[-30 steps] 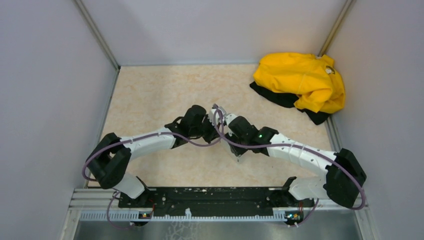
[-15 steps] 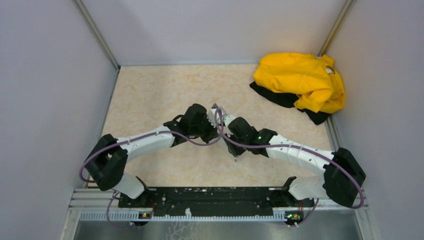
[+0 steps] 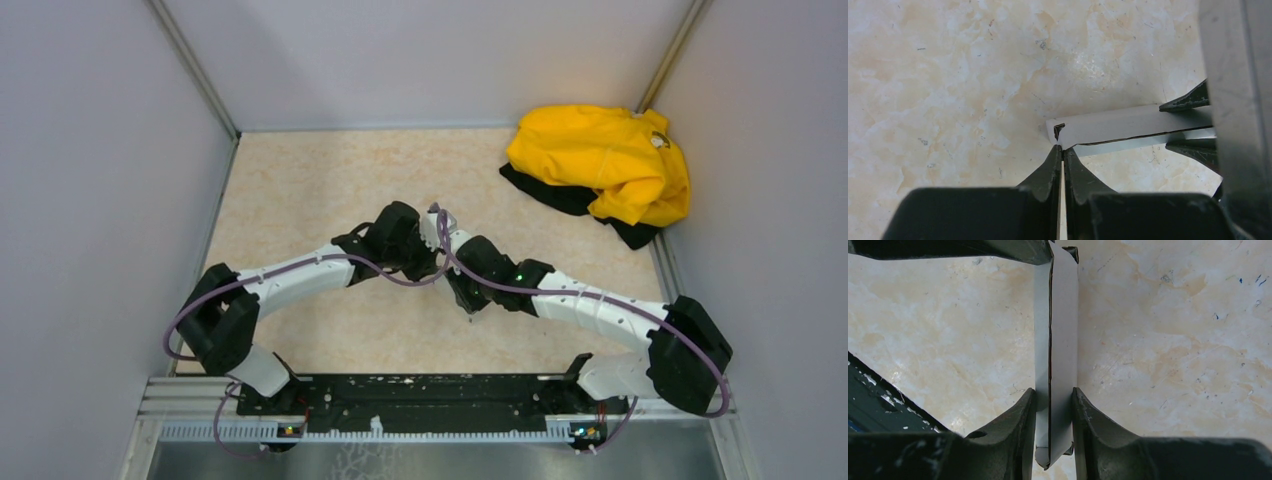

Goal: Fold the paper box

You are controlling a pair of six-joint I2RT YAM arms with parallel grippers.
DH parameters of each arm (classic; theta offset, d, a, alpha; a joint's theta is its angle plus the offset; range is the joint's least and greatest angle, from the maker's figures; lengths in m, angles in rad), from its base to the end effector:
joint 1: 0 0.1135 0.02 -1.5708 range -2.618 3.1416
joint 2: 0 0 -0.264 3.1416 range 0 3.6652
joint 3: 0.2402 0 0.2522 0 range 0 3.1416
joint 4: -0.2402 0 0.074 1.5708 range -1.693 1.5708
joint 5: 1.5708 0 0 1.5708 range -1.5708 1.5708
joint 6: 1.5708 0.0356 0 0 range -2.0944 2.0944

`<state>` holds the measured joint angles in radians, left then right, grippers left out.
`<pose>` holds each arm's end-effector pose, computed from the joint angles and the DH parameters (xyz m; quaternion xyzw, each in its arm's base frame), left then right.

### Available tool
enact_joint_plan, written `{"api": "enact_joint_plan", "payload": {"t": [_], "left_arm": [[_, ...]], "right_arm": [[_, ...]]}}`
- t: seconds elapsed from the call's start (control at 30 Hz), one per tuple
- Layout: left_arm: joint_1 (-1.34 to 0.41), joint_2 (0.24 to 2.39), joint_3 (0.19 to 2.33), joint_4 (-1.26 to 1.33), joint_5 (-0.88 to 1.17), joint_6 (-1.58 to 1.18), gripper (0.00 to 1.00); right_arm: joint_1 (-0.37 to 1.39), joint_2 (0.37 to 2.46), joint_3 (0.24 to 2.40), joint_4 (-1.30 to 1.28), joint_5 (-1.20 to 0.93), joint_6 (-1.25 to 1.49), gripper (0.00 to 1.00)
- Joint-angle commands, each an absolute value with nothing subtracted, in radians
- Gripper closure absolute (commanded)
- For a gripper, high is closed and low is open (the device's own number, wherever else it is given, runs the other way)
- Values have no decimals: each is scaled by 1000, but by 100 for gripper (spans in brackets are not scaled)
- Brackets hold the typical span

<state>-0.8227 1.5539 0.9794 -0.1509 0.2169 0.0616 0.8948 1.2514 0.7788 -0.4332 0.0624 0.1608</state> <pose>0.2224 -0.2509 0.2226 0.4281 0.8004 -0.2431 0.3420 0.1582 0.1937 0.2199 -0.3295 0.8855 0.1388 0.2967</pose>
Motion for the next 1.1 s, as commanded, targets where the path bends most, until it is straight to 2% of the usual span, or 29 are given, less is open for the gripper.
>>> {"api": "enact_joint_plan", "payload": {"t": [0.0,0.13,0.43,0.57,0.93,1.07], "left_arm": [[-853,1583,1023,-214,287,41,93],[-853,1583,1041,-231,286,34,93],[-853,1580,1059,-251,283,27,93],[-853,1581,1064,-258,281,25,93],[-853,1599,1109,-295,277,20,93],[-853,1607,1129,-309,277,20,93]], "right_arm": [[918,1285,768,-326,66,127,83],[919,1294,772,-332,66,127,81],[919,1286,781,-345,80,130,65],[918,1284,779,-348,81,130,62],[919,1310,781,-357,60,121,58],[920,1324,784,-365,68,116,61]]}}
